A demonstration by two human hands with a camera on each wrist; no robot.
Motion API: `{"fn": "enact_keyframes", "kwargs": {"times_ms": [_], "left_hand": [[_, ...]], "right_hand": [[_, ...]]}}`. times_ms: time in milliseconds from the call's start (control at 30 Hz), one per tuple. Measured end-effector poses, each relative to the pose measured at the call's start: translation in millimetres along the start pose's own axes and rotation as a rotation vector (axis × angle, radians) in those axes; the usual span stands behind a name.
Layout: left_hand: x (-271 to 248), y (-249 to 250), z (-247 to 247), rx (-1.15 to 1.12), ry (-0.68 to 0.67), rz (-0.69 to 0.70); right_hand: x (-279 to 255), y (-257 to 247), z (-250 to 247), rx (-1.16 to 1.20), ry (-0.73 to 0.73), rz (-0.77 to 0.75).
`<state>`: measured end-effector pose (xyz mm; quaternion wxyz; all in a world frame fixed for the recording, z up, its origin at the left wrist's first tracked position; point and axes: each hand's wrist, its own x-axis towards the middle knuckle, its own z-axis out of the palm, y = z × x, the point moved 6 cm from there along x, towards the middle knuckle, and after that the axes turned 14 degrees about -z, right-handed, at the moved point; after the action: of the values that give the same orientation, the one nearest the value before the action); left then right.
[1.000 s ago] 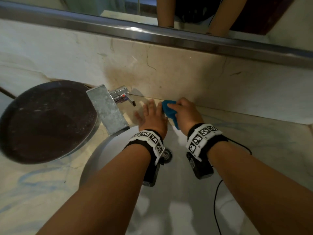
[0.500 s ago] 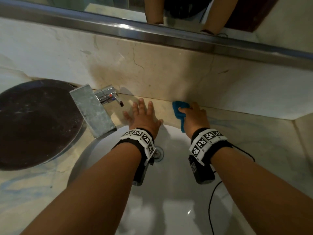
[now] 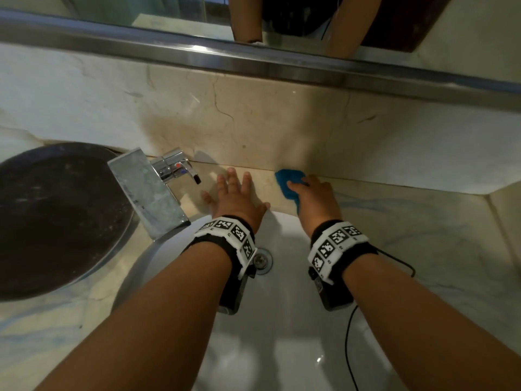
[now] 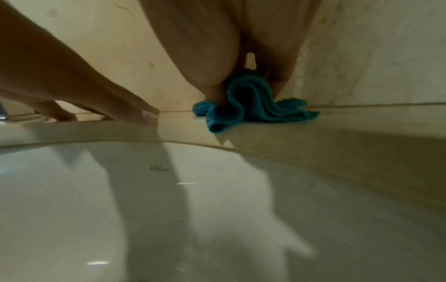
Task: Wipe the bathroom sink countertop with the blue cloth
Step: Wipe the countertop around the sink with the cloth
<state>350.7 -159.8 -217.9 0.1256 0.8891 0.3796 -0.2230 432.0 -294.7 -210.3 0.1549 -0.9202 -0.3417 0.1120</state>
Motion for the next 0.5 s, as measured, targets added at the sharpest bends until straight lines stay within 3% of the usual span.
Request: {"fn": "enact_keyframes", "kwargs": {"times_ms": [233, 400, 467, 500], "left_hand": [[-5.5, 0.8, -0.8, 0.012, -0.021, -0.004], [-19.7, 30.9, 0.4, 0.138, 0.003, 0.134], [-14.8, 33.5, 0.6, 0.160, -0.033, 0.136], [-11.4, 32.0, 0.9, 0.166, -0.053, 0.135]], "right_hand": [[-0.8, 17.9, -8.6, -0.107, -0.117, 0.070], [9.7, -3.9, -7.5, 0.061, 0.004, 0.005], [9.5, -15.8, -0.4, 0.276, 0.091, -0.007], [11.4, -19.4, 6.0, 0.276, 0.071, -0.012]]}}
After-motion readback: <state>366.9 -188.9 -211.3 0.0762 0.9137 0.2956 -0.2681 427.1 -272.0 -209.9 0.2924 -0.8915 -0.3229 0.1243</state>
